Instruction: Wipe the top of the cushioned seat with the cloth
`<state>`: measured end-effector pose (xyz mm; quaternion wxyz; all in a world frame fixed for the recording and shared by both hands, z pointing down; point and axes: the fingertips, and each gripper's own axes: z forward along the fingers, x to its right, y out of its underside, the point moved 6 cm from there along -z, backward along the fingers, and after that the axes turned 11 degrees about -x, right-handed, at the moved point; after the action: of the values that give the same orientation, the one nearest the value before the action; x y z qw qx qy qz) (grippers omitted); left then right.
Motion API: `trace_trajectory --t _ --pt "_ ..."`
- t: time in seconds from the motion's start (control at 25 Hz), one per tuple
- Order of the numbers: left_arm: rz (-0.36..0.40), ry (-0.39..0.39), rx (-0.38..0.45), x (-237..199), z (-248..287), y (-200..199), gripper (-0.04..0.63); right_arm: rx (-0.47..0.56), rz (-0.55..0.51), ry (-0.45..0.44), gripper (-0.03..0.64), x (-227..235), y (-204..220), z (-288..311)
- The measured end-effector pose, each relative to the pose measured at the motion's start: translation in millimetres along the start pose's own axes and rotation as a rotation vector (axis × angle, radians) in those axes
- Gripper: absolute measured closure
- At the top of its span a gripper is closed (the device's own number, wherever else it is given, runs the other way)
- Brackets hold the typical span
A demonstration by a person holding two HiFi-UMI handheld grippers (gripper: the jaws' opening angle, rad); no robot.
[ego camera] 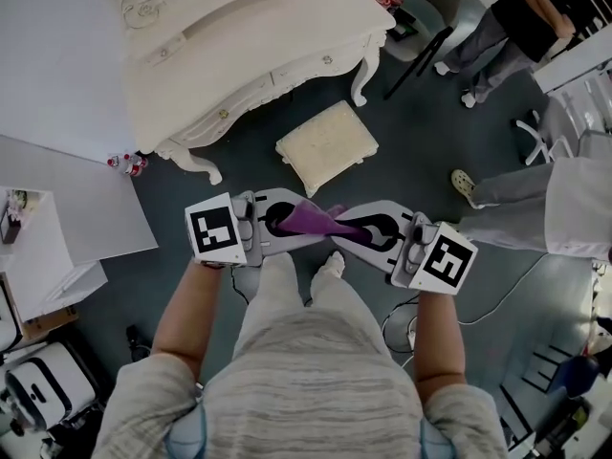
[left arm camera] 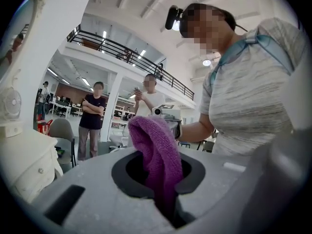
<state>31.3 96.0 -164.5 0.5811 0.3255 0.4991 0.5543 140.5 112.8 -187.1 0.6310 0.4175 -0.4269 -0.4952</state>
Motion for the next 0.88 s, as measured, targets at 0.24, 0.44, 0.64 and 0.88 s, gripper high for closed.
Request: trace_trajectory --t 0.24,0.44,0.64,0.88 --pt "0.057 -0.089 -0.04 -40.2 -18.7 29.2 0.459 -0.003 0.055 0.107 0.583 36.9 11.8 30.1" --pt "0.017 -0.216 -0.008 -73.4 -34.0 61.8 0.353 -0.009 0.092 0.204 0.583 67.9 29.1 34.6" --pt "-0.022 -0.307 -0.011 -107.0 -31.2 101.1 0.348 -0.024 0.159 0.304 0.583 96.9 71.3 12.7" --pt "-0.059 -0.376 -0.034 -137.4 5.0 149.2 0.35 -0.012 0.233 0.345 0.583 125.5 140.8 -4.1"
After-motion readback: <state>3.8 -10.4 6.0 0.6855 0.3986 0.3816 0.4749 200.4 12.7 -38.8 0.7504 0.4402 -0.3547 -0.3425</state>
